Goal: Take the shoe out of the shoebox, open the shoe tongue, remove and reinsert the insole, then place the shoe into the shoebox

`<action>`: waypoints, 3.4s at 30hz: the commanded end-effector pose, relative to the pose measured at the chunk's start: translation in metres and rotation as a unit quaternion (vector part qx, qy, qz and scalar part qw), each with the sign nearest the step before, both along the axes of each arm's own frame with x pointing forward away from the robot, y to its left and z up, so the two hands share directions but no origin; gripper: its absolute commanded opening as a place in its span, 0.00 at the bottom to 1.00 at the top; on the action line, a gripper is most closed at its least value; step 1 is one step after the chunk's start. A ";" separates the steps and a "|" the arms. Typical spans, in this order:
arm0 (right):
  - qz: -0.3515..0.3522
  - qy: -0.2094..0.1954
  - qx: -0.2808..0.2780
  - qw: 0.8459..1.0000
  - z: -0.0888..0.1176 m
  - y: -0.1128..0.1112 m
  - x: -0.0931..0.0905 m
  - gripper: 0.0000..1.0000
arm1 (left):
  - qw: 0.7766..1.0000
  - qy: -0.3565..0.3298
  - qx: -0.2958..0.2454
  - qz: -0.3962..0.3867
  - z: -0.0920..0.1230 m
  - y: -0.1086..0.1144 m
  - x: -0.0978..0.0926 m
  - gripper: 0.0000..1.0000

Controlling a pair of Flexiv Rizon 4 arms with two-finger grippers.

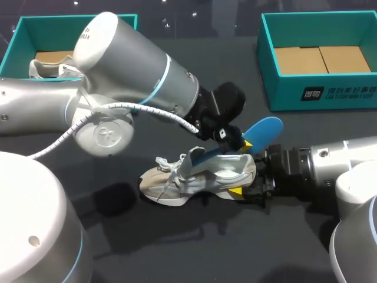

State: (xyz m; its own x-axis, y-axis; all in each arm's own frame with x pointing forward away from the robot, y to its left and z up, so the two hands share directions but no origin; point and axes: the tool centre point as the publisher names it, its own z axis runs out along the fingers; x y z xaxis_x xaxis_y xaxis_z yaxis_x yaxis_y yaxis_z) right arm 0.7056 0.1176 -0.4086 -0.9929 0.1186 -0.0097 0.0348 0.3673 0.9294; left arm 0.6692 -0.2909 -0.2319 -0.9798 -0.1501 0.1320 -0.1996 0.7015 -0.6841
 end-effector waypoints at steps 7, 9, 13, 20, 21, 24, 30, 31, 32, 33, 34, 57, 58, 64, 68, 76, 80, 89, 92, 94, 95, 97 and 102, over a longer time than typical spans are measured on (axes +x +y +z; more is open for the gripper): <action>-0.001 0.000 -0.001 1.000 -0.001 0.000 0.000 0.00 | 1.000 0.000 0.000 -0.001 0.000 0.001 0.000 0.00; -0.001 0.000 -0.001 1.000 -0.001 0.000 0.000 0.00 | 1.000 0.000 0.000 -0.001 0.000 0.001 0.000 0.00; -0.001 0.000 -0.001 1.000 -0.001 0.000 0.000 0.00 | 0.999 0.027 -0.035 0.024 0.019 -0.001 -0.008 0.00; -0.001 0.000 -0.001 1.000 -0.001 0.000 0.000 0.00 | 0.988 0.076 -0.121 0.057 0.065 0.006 -0.020 0.00; -0.001 0.000 -0.001 1.000 -0.001 0.000 0.000 0.00 | 0.986 0.081 -0.132 0.060 0.071 0.008 -0.022 0.00; -0.001 0.000 -0.001 1.000 -0.001 0.000 0.000 0.00 | 0.979 0.086 -0.172 0.068 0.091 0.011 -0.028 0.00; -0.001 0.000 -0.001 1.000 -0.001 0.000 0.000 0.00 | 0.957 0.104 -0.262 0.067 0.134 0.009 -0.040 0.00; -0.001 0.000 -0.001 1.000 -0.001 0.000 0.000 0.00 | 0.957 0.104 -0.262 0.067 0.134 0.009 -0.040 0.00; -0.001 0.000 -0.001 1.000 -0.001 0.000 0.000 0.00 | 0.957 0.104 -0.262 0.067 0.134 0.009 -0.040 0.00; -0.001 0.000 -0.001 1.000 -0.001 0.000 0.000 0.00 | 0.957 0.104 -0.262 0.067 0.134 0.009 -0.040 0.00; -0.001 0.000 -0.001 1.000 -0.001 0.000 0.000 0.00 | 0.957 0.104 -0.262 0.067 0.134 0.009 -0.040 0.00; -0.001 0.000 -0.001 1.000 -0.001 0.000 0.000 0.00 | 0.927 0.158 -0.337 0.049 0.161 0.053 -0.047 0.00; -0.001 0.000 -0.001 1.000 -0.001 0.000 0.000 0.00 | 0.927 0.158 -0.339 0.042 0.164 0.055 -0.049 0.00; -0.001 0.000 -0.001 1.000 -0.001 0.000 0.000 0.00 | 0.924 0.152 -0.348 0.035 0.173 0.069 -0.052 0.00; -0.001 0.000 -0.001 1.000 -0.001 0.000 0.000 0.00 | 0.919 0.155 -0.361 0.048 0.175 0.078 -0.054 0.00; -0.001 0.000 -0.001 1.000 -0.001 0.000 0.000 0.00 | 0.913 0.171 -0.362 0.076 0.170 0.092 -0.060 0.00; -0.001 0.000 -0.001 1.000 -0.001 0.000 0.000 0.00 | 0.913 0.175 -0.360 0.081 0.166 0.094 -0.064 0.00; -0.001 0.000 -0.001 1.000 -0.001 0.000 0.000 0.00 | 0.910 0.184 -0.361 0.093 0.162 0.102 -0.070 0.00; -0.001 0.000 -0.001 1.000 -0.001 0.000 0.000 0.00 | 0.910 0.185 -0.360 0.094 0.162 0.102 -0.070 0.00; -0.001 0.000 -0.001 1.000 -0.001 0.000 0.000 0.00 | 0.910 0.185 -0.360 0.094 0.162 0.102 -0.070 0.00; -0.001 0.000 -0.001 1.000 -0.001 0.000 0.000 0.00 | 0.910 0.185 -0.360 0.094 0.162 0.102 -0.070 0.00; -0.001 0.000 -0.001 1.000 -0.001 0.000 0.000 0.00 | 0.910 0.185 -0.360 0.094 0.162 0.102 -0.070 0.00; -0.001 0.000 -0.001 1.000 -0.001 0.000 0.000 0.00 | 0.910 0.185 -0.360 0.094 0.162 0.102 -0.070 0.00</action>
State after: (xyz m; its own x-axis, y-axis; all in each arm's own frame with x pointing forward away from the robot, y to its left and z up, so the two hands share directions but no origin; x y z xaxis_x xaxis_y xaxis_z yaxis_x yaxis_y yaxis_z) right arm 0.7056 0.1175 -0.4088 -0.9929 0.1188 -0.0097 0.0349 0.3675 0.9294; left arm 0.5994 -0.1884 -0.0695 -0.8141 -0.0541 0.5783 -0.5802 0.0296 -0.8140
